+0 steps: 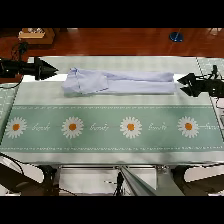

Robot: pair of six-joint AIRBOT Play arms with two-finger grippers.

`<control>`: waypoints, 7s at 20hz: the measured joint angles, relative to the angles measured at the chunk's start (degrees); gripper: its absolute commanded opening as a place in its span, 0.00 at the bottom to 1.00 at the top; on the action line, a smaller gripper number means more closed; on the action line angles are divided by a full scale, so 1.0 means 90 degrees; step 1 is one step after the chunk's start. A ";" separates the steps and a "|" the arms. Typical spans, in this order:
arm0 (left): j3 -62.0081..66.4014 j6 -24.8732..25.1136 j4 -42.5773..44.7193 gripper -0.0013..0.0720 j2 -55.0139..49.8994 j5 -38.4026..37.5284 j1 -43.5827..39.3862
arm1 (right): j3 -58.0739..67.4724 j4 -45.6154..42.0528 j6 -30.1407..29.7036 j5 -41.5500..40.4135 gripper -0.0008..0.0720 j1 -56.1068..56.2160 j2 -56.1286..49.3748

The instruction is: Fold the shirts.

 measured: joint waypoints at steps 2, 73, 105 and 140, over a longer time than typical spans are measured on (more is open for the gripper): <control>0.0000 0.0000 0.0019 0.49 0.0007 -0.0007 -0.0010 | 0.0002 0.0170 0.0000 -0.0236 0.82 0.0260 -0.0153; 0.0034 -0.1333 -0.0724 0.06 0.1421 0.1705 -0.4629 | 0.0002 -0.3036 0.1707 0.2375 0.04 0.2348 0.5872; -0.0364 -0.1287 0.3633 0.54 0.4529 -0.0974 -0.1593 | -0.3242 -0.2827 0.0452 0.2110 0.83 -0.0418 0.4524; -0.0493 -0.1285 0.3949 0.54 0.4420 -0.0447 -0.1593 | -0.1001 -0.4388 0.1248 0.3954 0.04 -0.3152 0.5022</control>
